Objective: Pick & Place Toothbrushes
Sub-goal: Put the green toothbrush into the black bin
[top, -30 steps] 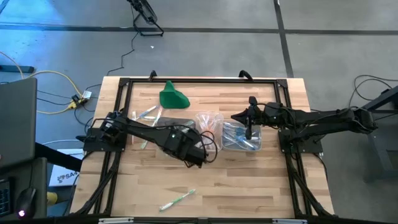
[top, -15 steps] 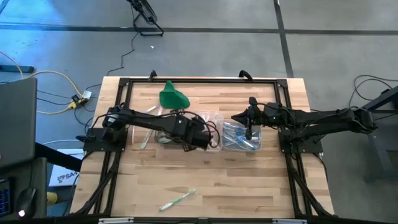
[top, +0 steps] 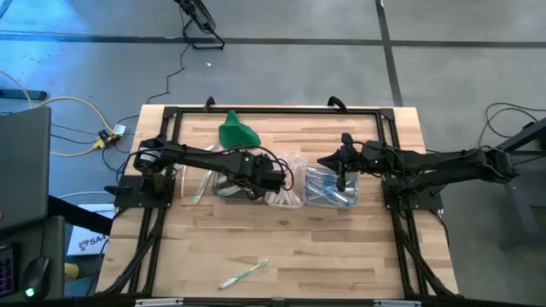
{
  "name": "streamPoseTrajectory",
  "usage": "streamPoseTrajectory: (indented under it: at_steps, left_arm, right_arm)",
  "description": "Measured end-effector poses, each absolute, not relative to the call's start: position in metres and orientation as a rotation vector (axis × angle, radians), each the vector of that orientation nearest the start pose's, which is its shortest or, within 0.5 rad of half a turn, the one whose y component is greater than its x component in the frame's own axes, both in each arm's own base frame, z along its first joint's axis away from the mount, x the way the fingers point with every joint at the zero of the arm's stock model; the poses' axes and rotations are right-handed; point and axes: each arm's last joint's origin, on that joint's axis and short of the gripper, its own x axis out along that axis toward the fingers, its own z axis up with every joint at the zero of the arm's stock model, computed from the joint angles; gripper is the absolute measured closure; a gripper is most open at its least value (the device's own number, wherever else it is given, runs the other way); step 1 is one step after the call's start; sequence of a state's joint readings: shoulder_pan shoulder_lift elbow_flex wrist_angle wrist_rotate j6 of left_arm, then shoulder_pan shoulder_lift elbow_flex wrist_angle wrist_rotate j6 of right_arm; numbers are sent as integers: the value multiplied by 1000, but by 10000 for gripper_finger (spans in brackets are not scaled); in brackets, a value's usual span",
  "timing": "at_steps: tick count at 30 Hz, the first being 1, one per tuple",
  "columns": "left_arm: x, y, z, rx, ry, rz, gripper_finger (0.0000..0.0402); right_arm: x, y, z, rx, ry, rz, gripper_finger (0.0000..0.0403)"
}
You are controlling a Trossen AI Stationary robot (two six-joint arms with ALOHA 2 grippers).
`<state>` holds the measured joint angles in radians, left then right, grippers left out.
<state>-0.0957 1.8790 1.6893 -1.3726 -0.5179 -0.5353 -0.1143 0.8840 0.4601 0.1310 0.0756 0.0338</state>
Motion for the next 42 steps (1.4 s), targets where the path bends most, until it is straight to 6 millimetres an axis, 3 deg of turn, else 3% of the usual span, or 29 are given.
streamPoseTrajectory:
  at_steps: [11, 18, 30, 36, 42]
  left_arm:
    - [353, -4, 233, -89, 1322, 732, 401]
    - [353, -4, 219, -152, 1288, 751, 401]
    - [355, -4, 219, -166, 1279, 740, 401]
    - [364, -5, 220, -204, 1185, 718, 401]
    - [367, -5, 220, -147, 1190, 655, 401]
  right_arm:
    - [192, -24, 234, 38, 290, -197, 399]
    - [192, -24, 234, 37, 290, -196, 399]
    - [192, -24, 234, 35, 291, -196, 399]
    - [192, -24, 234, 34, 291, -196, 399]
    - [192, -24, 234, 34, 291, -196, 399]
